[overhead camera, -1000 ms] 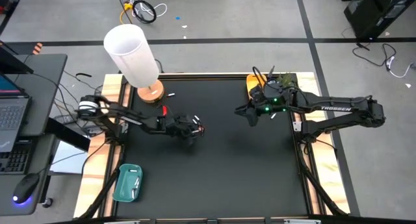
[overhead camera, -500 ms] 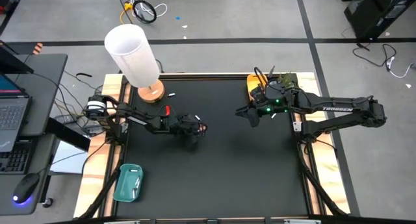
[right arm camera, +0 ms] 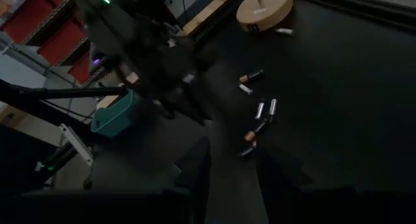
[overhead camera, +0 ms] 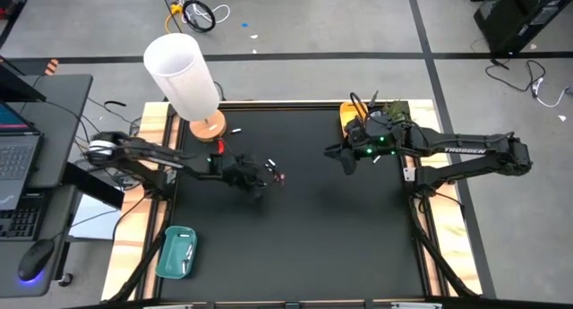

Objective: Sort batteries
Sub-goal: Put the silver battery into the blue bin

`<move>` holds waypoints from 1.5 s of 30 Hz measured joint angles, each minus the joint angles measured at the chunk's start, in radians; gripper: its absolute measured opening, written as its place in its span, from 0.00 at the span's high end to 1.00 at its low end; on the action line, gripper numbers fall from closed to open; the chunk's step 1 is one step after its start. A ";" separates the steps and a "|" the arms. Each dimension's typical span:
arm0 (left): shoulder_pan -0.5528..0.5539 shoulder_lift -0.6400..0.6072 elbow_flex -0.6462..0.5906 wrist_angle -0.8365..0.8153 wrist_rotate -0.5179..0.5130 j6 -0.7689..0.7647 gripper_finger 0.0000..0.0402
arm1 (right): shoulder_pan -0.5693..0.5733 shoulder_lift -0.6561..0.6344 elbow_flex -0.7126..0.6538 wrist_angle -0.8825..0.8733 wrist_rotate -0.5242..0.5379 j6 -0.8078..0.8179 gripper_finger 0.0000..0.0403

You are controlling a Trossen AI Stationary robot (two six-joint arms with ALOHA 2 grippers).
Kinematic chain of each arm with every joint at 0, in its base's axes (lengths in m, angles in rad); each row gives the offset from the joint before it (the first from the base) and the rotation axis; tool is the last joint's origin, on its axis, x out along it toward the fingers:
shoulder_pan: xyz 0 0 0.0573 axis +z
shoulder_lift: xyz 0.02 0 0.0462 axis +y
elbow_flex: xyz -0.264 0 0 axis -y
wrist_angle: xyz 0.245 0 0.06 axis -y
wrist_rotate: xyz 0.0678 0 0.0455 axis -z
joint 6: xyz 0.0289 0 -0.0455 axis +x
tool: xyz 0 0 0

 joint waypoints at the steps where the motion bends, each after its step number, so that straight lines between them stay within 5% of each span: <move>1: 0.000 -0.037 0.021 -0.043 0.009 -0.002 0.92 | -0.004 0.000 0.000 -0.001 0.004 -0.009 0.73; 12: -0.075 -0.303 0.346 -0.607 0.254 -0.311 0.92 | -0.076 0.032 -0.011 -0.001 0.008 -0.144 0.73; 17: -0.299 -0.368 0.360 -0.702 0.246 -0.555 0.92 | -0.111 0.054 -0.016 0.019 -0.001 -0.186 0.73; 25: -0.770 -0.386 0.357 -0.851 0.080 -0.995 0.91 | -0.121 0.067 -0.016 0.073 -0.021 -0.219 0.73; 32: -1.047 -0.353 0.355 -0.990 -0.045 -1.309 0.91 | -0.130 0.071 -0.016 0.124 -0.032 -0.230 0.73; 37: -1.109 -0.342 0.260 -0.909 -0.135 -1.439 0.91 | -0.153 0.071 -0.015 0.146 -0.041 -0.220 0.73; 45: -1.115 -0.341 -0.051 -0.540 -0.147 -1.610 0.90 | -0.164 0.071 -0.015 0.160 -0.067 -0.166 0.73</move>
